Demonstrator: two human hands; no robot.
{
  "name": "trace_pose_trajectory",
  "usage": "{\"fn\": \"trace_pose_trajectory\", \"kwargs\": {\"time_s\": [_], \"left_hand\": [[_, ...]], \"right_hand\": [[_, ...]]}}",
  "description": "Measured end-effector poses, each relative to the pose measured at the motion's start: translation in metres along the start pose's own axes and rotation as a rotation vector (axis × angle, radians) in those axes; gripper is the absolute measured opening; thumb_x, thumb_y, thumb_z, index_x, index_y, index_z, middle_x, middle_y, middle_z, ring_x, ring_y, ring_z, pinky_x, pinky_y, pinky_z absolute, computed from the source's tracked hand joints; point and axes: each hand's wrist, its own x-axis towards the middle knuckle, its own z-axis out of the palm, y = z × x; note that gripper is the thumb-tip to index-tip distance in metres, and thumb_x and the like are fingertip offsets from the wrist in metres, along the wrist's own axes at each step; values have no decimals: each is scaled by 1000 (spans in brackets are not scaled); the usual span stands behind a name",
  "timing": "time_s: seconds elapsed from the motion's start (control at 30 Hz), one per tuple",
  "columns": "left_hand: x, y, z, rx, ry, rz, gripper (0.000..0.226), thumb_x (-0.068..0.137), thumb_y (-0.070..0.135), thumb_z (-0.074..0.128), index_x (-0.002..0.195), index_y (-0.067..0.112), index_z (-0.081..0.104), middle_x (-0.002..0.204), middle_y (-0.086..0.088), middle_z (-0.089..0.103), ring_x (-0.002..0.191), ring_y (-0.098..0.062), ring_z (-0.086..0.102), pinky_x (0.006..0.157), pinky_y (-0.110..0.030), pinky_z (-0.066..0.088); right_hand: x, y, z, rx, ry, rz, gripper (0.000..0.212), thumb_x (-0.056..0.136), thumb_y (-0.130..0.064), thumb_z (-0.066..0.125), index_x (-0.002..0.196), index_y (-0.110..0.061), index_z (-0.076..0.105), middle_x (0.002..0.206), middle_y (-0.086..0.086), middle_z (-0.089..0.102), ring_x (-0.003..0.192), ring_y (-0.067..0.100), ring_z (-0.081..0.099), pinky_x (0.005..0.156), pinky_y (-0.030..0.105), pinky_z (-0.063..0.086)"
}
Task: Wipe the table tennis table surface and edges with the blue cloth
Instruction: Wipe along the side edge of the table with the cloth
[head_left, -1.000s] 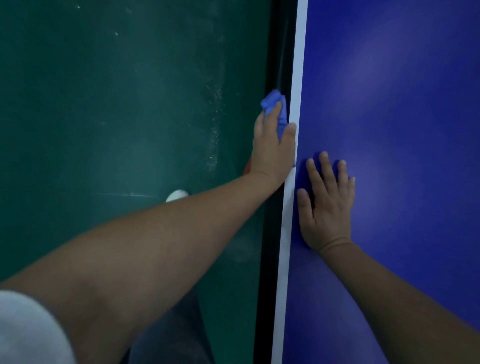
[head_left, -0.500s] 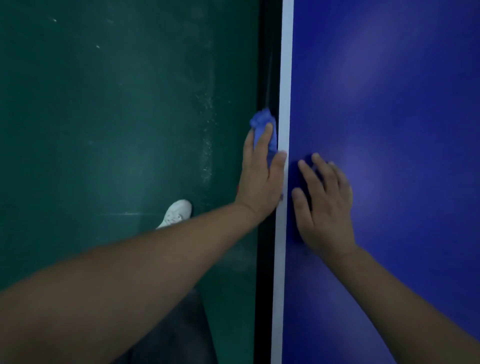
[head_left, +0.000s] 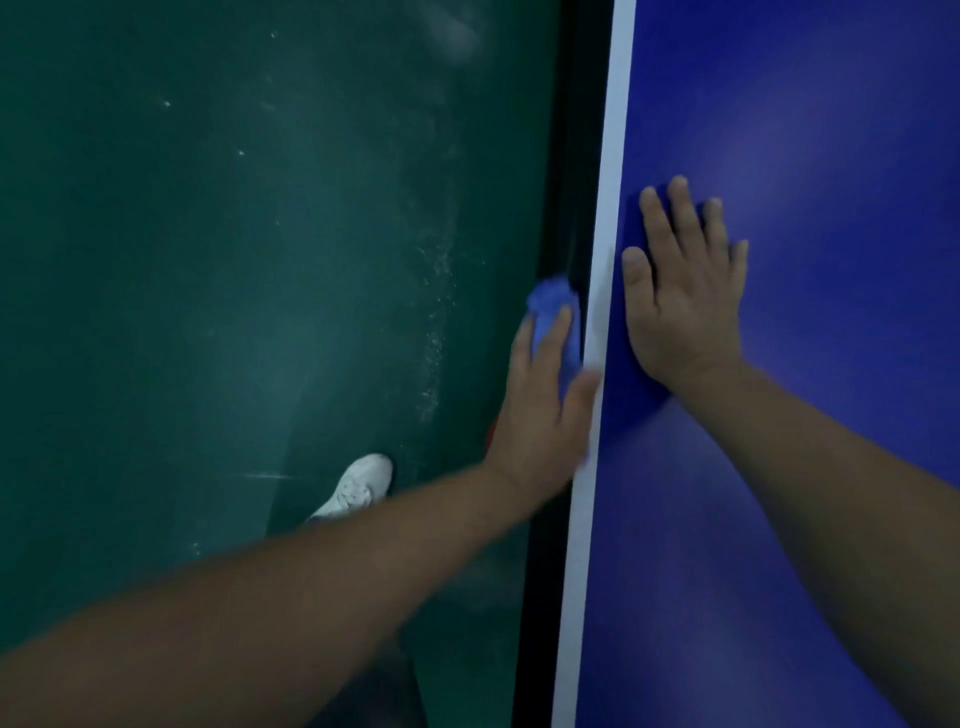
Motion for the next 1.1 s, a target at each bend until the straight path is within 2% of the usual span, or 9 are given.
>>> {"fn": "trace_pose_trajectory", "kwargs": {"time_s": [0.17,0.33,0.43,0.5,0.6,0.7,0.8,0.97,1.1], "left_hand": [[120,39,-5,-12,147,13,54,104,12,50,156,9,32,161,-15,25,148,-21,26,123,-38,23],[28,9,1,30,74,42,58,106,25,47,159,20,24,168,-2,14,154,-12,11,126,-39,15],[-16,-1,1,-13,10,-2,58,104,40,43,157,37,18,169,7,7,154,-6,4,126,-35,12],[-2,1,-2,4,-28,-8,59,104,38,43,157,39,16,169,6,4,154,-5,2,126,-30,11],[59,17,-8,39,-31,6,62,105,32,45,159,31,15,169,1,4,155,-7,1,125,-25,10],[137,43,-15,48,15,-8,59,106,19,48,159,19,21,167,-8,13,153,-14,13,121,-22,14],[172,63,-12,69,79,3,58,106,16,47,159,15,24,165,-11,17,149,-15,21,110,-7,15],[81,36,-6,109,14,14,60,107,21,45,160,22,16,169,2,6,155,-10,2,127,-37,10],[29,17,-15,100,-115,-15,64,104,42,43,156,44,5,168,13,-3,154,-3,-6,127,-42,11]], "right_hand": [[1,0,-1,-1,7,-5,60,103,-51,18,159,-30,19,168,-5,10,155,27,3,122,58,3],[0,-1,-1,15,1,2,61,102,-51,19,159,-31,20,168,-6,10,155,26,3,123,57,2],[0,-1,-3,29,-4,4,61,102,-51,20,159,-30,23,168,-6,13,155,25,4,123,56,2],[0,-1,-3,37,-12,6,61,101,-52,21,158,-30,23,167,-6,13,155,25,4,123,56,2],[2,-1,-4,43,-19,6,62,100,-53,22,158,-30,24,167,-6,14,155,25,4,123,56,2],[1,-1,-5,40,-18,4,62,100,-52,23,158,-29,26,167,-6,15,155,26,6,123,57,4],[1,-1,-6,50,-12,5,61,100,-51,26,157,-28,30,167,-5,18,155,27,8,123,58,5],[0,-1,-7,51,-20,-3,61,101,-49,25,157,-25,28,166,-2,18,155,28,8,122,60,8],[-3,3,-4,54,-18,-40,64,103,-49,25,159,-20,21,168,-1,13,156,25,4,124,56,6]]}}
